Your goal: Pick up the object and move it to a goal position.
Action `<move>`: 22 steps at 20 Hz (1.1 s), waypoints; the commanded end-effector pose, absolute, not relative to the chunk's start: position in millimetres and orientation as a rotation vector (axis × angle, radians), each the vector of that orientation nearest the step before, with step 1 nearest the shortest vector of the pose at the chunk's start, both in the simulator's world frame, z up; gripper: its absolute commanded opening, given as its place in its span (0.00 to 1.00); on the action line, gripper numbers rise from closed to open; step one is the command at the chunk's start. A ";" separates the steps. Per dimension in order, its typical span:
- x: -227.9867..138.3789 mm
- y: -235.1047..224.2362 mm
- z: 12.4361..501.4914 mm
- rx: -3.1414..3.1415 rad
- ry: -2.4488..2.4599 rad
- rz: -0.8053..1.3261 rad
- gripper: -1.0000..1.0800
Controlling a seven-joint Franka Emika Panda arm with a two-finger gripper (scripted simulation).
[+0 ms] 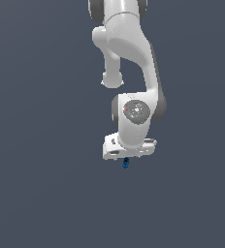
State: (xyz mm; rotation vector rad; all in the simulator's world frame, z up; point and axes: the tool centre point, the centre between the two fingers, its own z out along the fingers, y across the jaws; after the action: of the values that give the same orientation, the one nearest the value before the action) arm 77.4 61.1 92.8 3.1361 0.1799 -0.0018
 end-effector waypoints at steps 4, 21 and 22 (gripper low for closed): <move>77.4 61.0 78.5 3.136 0.180 -0.002 0.96; 78.4 61.5 42.7 3.136 0.181 0.000 0.00; 78.4 61.5 42.7 3.136 0.181 0.000 0.00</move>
State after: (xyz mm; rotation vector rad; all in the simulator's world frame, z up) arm 78.3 61.5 42.5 3.1363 0.1805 -0.0009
